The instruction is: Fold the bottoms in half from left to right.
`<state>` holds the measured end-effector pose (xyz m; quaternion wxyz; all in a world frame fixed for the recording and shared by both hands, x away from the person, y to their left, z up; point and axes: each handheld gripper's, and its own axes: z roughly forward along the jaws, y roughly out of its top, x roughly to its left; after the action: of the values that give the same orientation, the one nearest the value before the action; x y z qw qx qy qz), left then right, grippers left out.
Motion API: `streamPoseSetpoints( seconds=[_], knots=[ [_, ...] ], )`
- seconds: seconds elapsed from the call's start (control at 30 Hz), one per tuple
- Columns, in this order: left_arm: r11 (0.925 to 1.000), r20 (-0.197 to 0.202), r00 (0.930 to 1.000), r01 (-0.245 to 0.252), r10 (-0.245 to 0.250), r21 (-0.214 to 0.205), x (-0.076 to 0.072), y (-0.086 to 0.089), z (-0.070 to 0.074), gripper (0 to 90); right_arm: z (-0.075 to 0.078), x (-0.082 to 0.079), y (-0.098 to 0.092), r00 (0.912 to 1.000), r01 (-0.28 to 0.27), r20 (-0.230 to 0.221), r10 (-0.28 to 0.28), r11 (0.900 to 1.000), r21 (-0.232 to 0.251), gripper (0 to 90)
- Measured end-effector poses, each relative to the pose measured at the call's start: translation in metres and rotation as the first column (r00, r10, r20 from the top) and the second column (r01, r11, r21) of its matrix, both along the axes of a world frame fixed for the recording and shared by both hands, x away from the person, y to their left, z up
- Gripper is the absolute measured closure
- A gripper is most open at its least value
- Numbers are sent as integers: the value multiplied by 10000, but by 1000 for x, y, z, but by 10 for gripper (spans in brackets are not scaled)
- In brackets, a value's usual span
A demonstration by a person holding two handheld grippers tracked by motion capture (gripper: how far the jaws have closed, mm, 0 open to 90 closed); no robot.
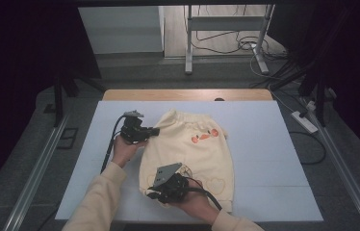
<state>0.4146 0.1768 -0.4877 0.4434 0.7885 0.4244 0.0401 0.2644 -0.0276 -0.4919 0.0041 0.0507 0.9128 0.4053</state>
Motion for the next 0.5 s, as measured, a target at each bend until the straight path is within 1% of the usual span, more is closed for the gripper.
streamPoseSetpoints(
  seconds=[0.07, 0.1, 0.13, 0.17, 0.23, 0.33, 0.43, 0.5],
  knots=[
    [9999, 272, 9996, 3, -6, 110, -3, 0, 8, 824, 4, -1, 0, 10000, -84, 40, 83, 9998, 170, 791],
    [10000, 387, 9992, 30, -33, 71, -5, 0, 12, 824, 6, -1, 0, 10000, -73, 17, 72, 9995, 296, 791],
    [10000, 459, 9989, 37, -38, 13, -6, 1, 15, 824, 11, -3, -1, 9999, -118, 87, 114, 9989, 444, 791],
    [10000, 490, 9988, 43, -40, -58, -7, 1, 17, 824, 11, -3, -1, 9999, -118, 87, 114, 9989, 444, 791],
    [10000, 444, 9990, 58, -56, -44, -7, 1, 17, 824, 14, -4, -1, 9999, -98, 128, 92, 9987, 501, 791],
    [10000, 208, 9998, 28, -27, -13, -5, 1, 13, 824, 12, -4, -1, 9999, -79, 102, 74, 9989, 451, 791],
    [9996, 27, 10000, -22, 23, -269, -2, 5, 8, 824, 8, -2, 1, 10000, -48, 55, 46, 9995, 305, 791],
    [9989, -33, 10000, -69, 67, -460, -1, 8, 6, 824, 7, -1, 3, 9999, -70, 74, 68, 9994, 346, 791]
  ],
)
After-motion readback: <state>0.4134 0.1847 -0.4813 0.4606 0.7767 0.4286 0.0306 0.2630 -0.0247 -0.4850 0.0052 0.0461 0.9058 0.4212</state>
